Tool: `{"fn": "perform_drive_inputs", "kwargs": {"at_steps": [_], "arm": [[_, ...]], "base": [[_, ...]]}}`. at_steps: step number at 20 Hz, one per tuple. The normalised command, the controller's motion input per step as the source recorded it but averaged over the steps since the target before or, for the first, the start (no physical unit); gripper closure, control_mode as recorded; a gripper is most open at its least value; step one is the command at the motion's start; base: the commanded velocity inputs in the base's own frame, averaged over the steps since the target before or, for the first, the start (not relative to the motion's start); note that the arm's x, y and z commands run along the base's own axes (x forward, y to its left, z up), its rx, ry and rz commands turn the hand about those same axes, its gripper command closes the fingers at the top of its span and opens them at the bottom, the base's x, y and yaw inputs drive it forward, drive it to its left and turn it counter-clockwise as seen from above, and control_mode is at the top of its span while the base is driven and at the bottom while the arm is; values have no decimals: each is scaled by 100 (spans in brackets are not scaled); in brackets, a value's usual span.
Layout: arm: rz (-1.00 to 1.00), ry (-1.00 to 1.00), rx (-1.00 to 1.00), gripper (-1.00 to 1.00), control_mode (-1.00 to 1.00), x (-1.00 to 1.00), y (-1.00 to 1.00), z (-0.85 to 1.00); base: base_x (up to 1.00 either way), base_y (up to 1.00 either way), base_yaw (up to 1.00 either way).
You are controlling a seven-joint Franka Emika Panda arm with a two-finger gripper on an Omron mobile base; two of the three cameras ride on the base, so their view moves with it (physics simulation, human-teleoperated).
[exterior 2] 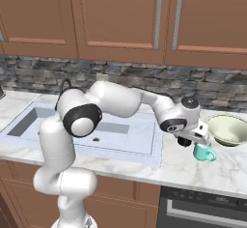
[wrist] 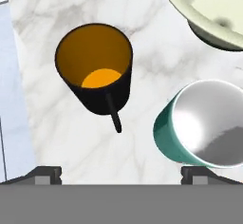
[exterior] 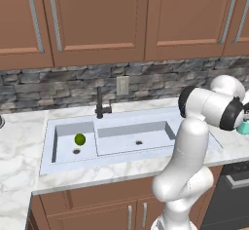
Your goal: Clear the mugs and bowl far away from the sink.
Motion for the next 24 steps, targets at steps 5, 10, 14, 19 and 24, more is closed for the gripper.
{"fn": "perform_drive_inputs", "kwargs": {"at_steps": [5,10,14,19,24], "arm": [[0,-1,4,-100,-100,6,0,0],[0,3,-2,-100,-100,11,18,0],[0,2,-5,-100,-100,15,25,-1],[0,0,-6,-100,-100,14,21,-6],[0,1,-15,-100,-100,4,24,-32]], "base": [[0,0,0],[0,0,0],[0,0,0],[0,0,0],[0,0,0]]}}
